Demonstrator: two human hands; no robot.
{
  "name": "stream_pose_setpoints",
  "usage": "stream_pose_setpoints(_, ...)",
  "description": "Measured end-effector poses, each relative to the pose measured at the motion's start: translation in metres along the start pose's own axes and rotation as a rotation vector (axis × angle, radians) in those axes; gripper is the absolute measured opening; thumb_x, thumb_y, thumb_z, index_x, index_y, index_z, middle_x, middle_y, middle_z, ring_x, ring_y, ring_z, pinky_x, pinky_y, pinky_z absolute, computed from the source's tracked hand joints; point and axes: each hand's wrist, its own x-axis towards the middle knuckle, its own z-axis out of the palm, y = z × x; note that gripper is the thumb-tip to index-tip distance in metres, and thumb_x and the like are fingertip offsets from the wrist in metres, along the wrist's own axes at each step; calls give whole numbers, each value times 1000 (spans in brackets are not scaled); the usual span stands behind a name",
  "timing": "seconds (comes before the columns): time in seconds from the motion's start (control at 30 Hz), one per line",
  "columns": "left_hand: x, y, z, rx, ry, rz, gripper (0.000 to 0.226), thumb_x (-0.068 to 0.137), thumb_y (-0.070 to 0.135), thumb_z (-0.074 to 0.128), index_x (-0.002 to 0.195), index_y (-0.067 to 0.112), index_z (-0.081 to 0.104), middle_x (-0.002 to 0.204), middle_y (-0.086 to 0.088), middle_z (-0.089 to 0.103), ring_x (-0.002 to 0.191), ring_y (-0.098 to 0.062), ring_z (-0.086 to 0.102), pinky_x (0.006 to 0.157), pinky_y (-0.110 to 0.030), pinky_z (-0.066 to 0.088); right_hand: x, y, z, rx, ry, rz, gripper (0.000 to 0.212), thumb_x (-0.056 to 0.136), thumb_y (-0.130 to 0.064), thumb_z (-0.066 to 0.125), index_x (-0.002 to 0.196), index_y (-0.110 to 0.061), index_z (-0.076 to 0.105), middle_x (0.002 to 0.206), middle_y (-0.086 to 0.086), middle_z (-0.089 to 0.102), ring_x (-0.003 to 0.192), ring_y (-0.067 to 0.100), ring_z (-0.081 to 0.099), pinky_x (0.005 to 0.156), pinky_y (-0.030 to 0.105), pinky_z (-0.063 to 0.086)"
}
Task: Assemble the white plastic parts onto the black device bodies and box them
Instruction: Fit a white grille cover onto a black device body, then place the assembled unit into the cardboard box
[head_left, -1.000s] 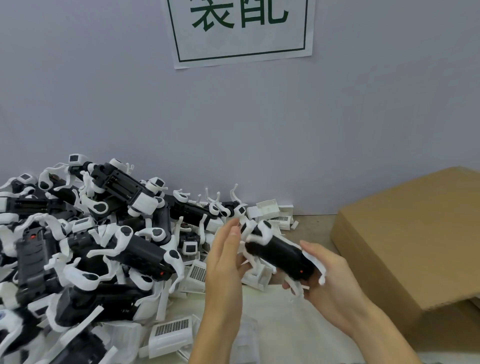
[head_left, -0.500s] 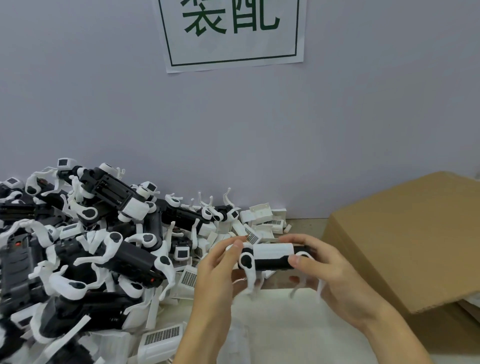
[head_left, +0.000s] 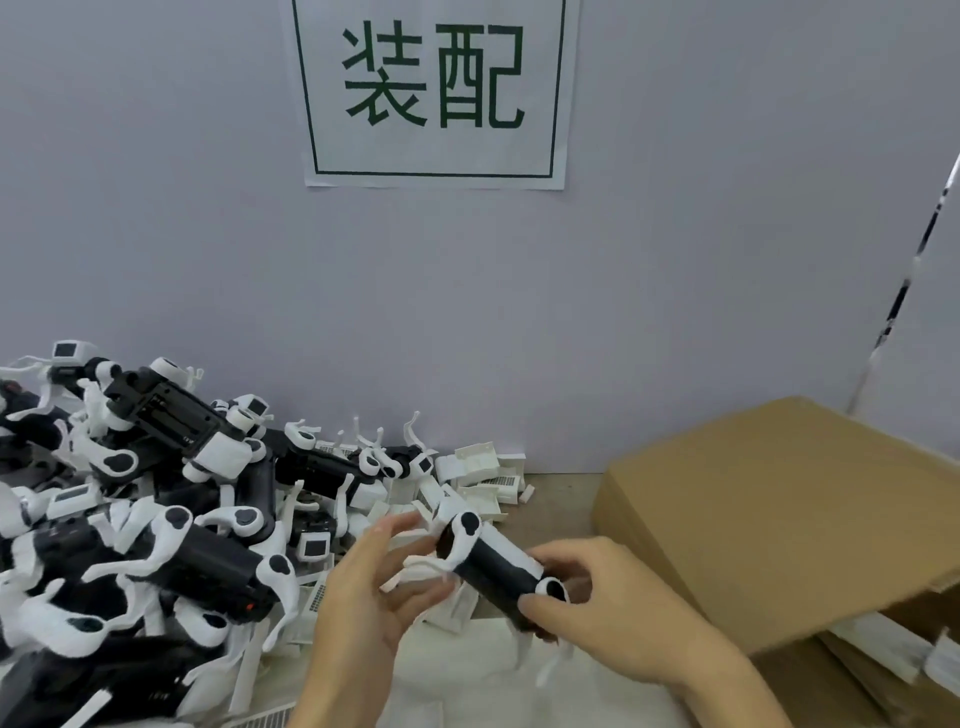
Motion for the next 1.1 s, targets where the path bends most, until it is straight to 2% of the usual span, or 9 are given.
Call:
stream_pose_setpoints(0.13,2,-7,0,234,-19,78,24,104,15,49,103,7,71,95,-11,78,84,-30,74,69,-39,55,-6,19,-18,408,166,239,30,98,-21,60,90,7,68,83,19,71,54,25,65,52,30,52)
stream_pose_setpoints(0.33,-2,-24,12,657,-110,135,21,99,3,56,90,12,72,75,-3,76,66,-22,70,62,-30,50,-14,25,-101,1138,814,114,25,106,-14,44,112,0,62,82,19,71,51,22,66,42,21,53)
stream_pose_setpoints(0.47,-4,-28,14,878,-165,177,18,97,12,58,88,22,69,75,-2,75,64,-11,68,66,-19,47,-19,26,-166,1322,971,-26,40,109,-20,33,146,-9,41,143,20,50,117,34,60,87,31,56)
stream_pose_setpoints(0.53,-3,-31,13,1017,-195,188,17,98,17,56,87,25,67,79,-4,73,68,-8,63,64,-10,42,-21,30,-180,1371,907,48,54,108,-32,32,155,-6,25,153,28,36,128,42,51,106,42,43)
stream_pose_setpoints(0.6,-3,-36,12,1080,-246,175,15,98,19,54,94,25,68,88,10,67,79,-2,63,71,-6,43,-17,29,-173,1285,838,103,60,107,-30,34,156,0,17,148,32,38,117,43,55,104,43,44)
stream_pose_setpoints(0.67,-3,-40,11,1127,-287,147,13,98,21,54,100,22,67,87,20,57,84,-1,64,83,-9,47,-7,19,-147,1048,755,136,46,107,-21,36,146,4,33,130,31,52,96,35,65,88,34,50)
stream_pose_setpoints(0.83,-2,-43,11,1215,-317,124,13,96,26,51,99,24,64,86,6,65,86,-8,65,88,-19,51,35,-4,-62,385,429,141,20,101,-9,52,108,-6,70,83,9,77,71,21,73,62,24,51)
stream_pose_setpoints(0.97,-1,-43,8,1209,-320,140,12,96,25,51,95,26,63,76,10,58,72,-3,55,78,-15,47,92,-21,-4,-16,101,73,10,96,-29,60,103,-31,67,93,-9,73,80,6,71,70,19,49)
stream_pose_setpoints(1.1,1,-41,10,1218,-370,80,14,97,28,50,94,35,62,96,11,66,92,-4,64,93,-15,47,153,-20,24,-77,146,67,33,94,-31,63,126,-25,56,104,-7,62,89,8,62,69,21,46)
